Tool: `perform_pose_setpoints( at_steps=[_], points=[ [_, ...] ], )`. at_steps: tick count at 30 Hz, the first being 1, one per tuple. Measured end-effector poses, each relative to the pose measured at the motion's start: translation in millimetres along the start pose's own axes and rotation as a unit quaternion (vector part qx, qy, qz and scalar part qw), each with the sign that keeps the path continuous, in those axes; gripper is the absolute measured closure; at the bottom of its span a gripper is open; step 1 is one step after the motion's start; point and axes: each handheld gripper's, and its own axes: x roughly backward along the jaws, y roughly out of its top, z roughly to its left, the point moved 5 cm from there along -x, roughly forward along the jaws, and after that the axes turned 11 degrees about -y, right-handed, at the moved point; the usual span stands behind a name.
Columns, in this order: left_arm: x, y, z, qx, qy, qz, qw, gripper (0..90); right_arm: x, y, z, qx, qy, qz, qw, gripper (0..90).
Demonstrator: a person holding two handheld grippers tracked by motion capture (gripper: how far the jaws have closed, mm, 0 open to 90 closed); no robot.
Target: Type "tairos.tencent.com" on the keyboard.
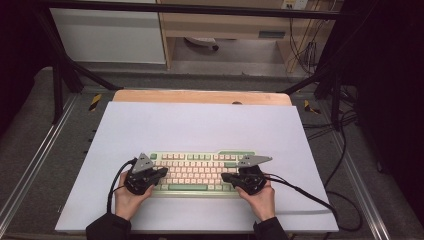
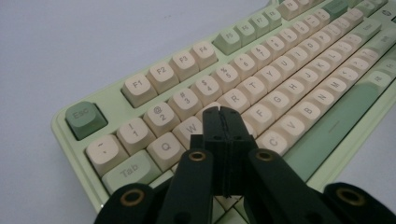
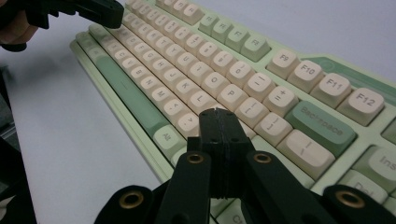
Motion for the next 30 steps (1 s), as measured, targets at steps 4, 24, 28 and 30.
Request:
perform_pose_setpoints(
  at_steps=[4,24,28,30],
  points=[
    [4.4,-2.8,1.2,0.003,0.000,-0.002,1.0000,89.9,-2.4,4.5,6.0,0.000,0.004,0.000,1.0000,90.0],
    [13.6,-7.0,4.2,0.006,-0.002,-0.006,1.0000,89.8,-38.7,23.9,49.0,0.023,0.036,0.009,0.9991,90.0],
    [13.3,-7.2,4.2,0.006,-0.002,-0.005,1.0000,89.8,-46.0,25.9,53.0,0.020,0.036,0.012,0.9991,90.0],
    [13.0,-7.3,4.3,0.006,-0.002,-0.005,1.0000,89.8,-49.2,26.3,55.0,0.020,0.036,0.014,0.9990,90.0]
  ],
)
